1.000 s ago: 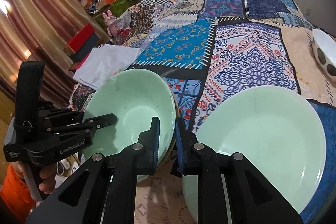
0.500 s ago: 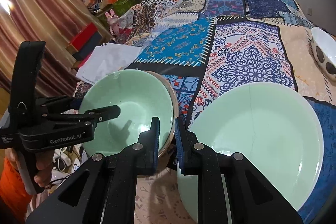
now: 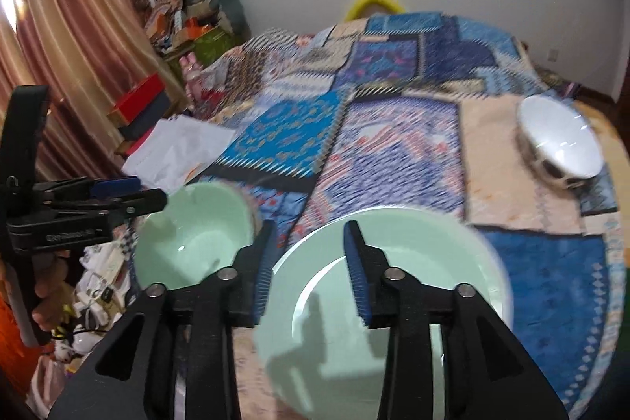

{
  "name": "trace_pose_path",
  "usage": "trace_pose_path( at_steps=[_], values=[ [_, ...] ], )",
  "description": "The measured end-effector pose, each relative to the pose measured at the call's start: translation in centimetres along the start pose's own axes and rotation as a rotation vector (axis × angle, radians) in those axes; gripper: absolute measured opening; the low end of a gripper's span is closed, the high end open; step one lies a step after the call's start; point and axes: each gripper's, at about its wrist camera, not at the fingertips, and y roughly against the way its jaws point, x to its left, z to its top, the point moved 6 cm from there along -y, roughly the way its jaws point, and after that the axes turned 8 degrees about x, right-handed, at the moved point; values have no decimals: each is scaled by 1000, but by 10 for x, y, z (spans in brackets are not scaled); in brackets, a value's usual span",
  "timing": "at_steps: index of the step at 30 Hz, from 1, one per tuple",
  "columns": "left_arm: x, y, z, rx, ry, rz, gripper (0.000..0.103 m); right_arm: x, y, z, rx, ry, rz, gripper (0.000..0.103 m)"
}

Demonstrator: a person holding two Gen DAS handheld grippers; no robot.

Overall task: Organize plates and bowls
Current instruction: 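Lower the green bowl into the pink bowl and open both tools, then move both tools to the rim of the white bowl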

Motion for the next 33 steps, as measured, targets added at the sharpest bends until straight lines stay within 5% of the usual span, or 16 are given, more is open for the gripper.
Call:
trace_pose_path(
  at_steps=[4,12,22,28,33],
  values=[
    [-31,10,19,-55,-19,-39,83,-30,22,7,-51,-25,-55,48],
    [-98,3,55,-67,-85,-111,91,-109,56,15,-107,-111,-170,55],
    [-172,-45,96,-5,-178,-149,92,-206,68,22,-151,-239,-321,55],
    [-199,-85,111,49,-207,-172,92,-256,46,30,-133,-353,-316,55],
    [-213,-110,119,77,-220,-165,92,-287,21,32,-92,-418,-335,37]
  ],
)
